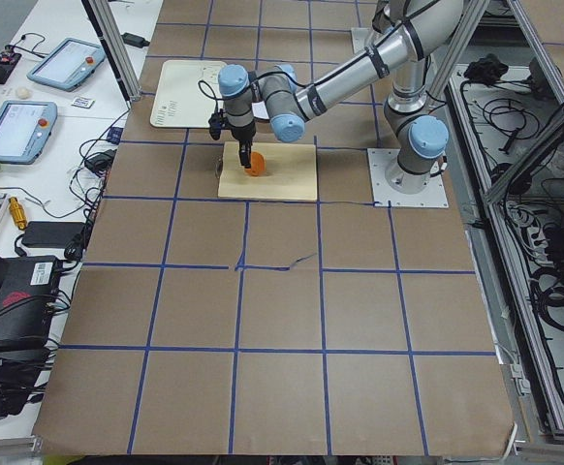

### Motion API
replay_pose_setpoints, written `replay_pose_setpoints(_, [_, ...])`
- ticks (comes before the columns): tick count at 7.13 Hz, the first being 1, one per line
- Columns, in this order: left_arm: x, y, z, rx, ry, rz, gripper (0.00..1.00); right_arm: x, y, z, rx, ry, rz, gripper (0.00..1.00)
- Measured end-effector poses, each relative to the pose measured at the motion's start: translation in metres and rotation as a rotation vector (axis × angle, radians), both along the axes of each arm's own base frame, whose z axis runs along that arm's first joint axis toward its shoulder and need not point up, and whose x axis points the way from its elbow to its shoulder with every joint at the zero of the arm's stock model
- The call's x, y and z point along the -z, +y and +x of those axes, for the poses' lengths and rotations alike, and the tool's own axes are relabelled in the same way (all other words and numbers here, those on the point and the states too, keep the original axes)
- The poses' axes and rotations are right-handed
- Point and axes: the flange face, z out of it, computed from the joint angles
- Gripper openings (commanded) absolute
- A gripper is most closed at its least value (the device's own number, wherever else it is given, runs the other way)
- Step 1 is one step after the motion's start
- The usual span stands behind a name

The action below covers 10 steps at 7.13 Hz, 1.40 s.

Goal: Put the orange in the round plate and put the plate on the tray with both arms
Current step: 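Lower the left gripper onto the orange on the cutting board and grasp it, then carry the orange with the left gripper over the white plate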

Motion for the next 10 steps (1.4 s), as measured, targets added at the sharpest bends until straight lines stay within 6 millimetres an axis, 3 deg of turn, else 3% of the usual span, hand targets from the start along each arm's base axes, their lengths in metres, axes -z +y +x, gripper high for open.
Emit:
replay_pose_setpoints(3, [0.031,-0.003,-0.003,0.015,0.048,0.042,0.98,0.001,0.0,0.0,0.0,0.001,0.002,1.0])
replay_pose_setpoints(5, [0.037,-0.004,-0.002,0.012,0.053,0.054,0.27,0.001,0.0,0.0,0.0,0.002,0.003,1.0])
replay_pose_setpoints(6, [0.039,-0.004,-0.002,0.005,0.053,0.058,0.0,0.001,0.0,0.0,0.0,0.002,0.003,1.0])
replay_pose_setpoints(8, [0.038,-0.005,-0.002,-0.001,0.05,0.057,0.0,0.002,0.0,-0.001,0.0,0.002,0.004,1.0])
replay_pose_setpoints(10, [0.015,-0.01,-0.012,-0.045,0.034,0.014,0.0,0.002,-0.001,-0.001,0.001,0.002,0.004,1.0])
